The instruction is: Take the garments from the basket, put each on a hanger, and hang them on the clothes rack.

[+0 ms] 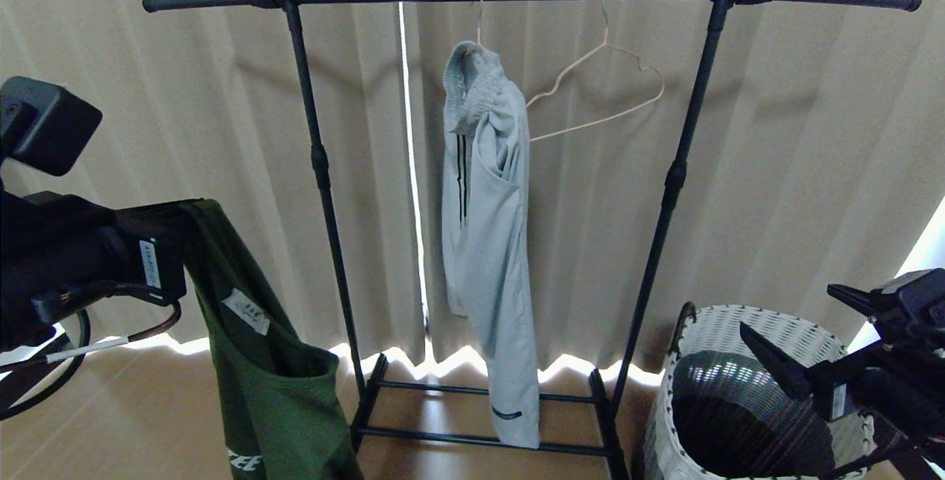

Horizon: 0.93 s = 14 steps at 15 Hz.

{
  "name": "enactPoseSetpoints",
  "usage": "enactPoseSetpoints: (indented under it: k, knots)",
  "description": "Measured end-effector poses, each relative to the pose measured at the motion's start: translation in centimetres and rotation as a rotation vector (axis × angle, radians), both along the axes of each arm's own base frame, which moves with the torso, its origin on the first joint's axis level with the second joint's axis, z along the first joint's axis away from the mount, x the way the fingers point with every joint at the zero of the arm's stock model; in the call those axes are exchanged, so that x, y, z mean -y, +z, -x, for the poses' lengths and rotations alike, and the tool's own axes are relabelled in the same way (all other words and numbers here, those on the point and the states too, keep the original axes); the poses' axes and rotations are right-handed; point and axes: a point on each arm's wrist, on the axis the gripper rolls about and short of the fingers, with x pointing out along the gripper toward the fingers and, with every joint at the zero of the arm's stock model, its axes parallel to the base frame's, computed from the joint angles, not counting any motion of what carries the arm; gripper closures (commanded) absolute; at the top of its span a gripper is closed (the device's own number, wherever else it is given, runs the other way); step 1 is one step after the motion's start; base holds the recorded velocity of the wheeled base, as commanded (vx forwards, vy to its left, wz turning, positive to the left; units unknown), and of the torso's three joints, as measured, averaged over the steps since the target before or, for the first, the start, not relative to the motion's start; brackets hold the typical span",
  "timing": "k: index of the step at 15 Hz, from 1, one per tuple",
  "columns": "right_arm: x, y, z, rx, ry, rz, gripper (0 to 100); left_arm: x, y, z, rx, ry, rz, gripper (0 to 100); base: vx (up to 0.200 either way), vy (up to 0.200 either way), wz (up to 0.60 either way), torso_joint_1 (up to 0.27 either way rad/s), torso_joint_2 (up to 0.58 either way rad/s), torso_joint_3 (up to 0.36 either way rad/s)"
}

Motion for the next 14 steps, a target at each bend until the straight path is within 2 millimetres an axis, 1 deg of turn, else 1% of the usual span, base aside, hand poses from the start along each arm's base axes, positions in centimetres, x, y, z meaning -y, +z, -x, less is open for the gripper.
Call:
enactPoseSetpoints:
  k: [5, 7, 9, 14]
  knots:
    - [0.6, 0.3, 0.2, 0.018, -0.032, -0.004, 0, -0.2, -0.9, 0.7, -0.022, -0.004, -0.008, 100, 0.000, 0.000, 0.00, 0.000, 0.00, 0.000]
    - [0.7, 0.2, 0.1, 0.008, -0.044, -0.002, 0, -0.3, -1.7, 1.0, -0.043, -0.004, -0.015, 100, 0.000, 0.000, 0.00, 0.004, -0.03, -0.025]
    - [0.9, 0.1, -0.2, 0.004, -0.057, -0.002, 0, -0.4, -2.1, 1.5, -0.051, -0.007, -0.017, 100, 0.000, 0.000, 0.00, 0.093, -0.29, -0.186]
    - [1.2, 0.1, -0.4, 0.002, -0.076, -0.003, 0, -0.5, -3.0, 2.2, -0.067, -0.008, -0.024, 100, 0.000, 0.000, 0.00, 0.162, -0.43, -0.272]
